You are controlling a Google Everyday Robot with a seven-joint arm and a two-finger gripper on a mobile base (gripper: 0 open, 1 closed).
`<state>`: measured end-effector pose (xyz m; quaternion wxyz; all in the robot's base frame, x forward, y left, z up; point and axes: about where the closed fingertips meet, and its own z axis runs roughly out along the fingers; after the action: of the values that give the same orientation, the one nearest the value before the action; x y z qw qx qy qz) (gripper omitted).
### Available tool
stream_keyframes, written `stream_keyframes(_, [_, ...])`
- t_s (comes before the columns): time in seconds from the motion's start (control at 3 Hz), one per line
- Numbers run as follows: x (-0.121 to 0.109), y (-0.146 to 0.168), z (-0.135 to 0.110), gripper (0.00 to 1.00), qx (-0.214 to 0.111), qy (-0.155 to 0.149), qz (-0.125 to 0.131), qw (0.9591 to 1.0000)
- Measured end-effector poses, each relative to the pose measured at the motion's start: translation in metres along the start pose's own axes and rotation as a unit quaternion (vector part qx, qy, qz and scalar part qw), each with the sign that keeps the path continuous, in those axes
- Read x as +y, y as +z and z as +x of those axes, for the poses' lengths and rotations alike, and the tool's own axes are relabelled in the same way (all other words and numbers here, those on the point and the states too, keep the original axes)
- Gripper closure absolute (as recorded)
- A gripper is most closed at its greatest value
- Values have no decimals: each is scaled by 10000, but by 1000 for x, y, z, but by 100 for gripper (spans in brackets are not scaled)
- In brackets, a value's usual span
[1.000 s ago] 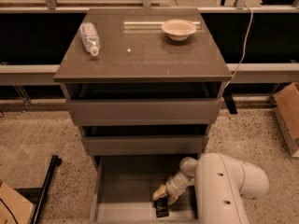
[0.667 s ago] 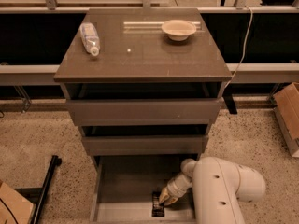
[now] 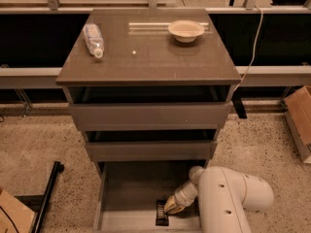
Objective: Pick rxbar chocolate from bottom drawer and place on counter
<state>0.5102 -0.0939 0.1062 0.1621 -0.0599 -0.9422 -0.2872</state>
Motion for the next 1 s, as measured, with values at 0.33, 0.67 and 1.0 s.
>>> stream_keyframes(0.33, [0, 0, 0, 100, -1, -1, 0, 10000])
stream_keyframes(0.67, [15, -22, 10, 100, -163, -214, -129, 9996])
stream_keyframes(1.0, [60, -90, 32, 100, -771, -993, -614, 9902])
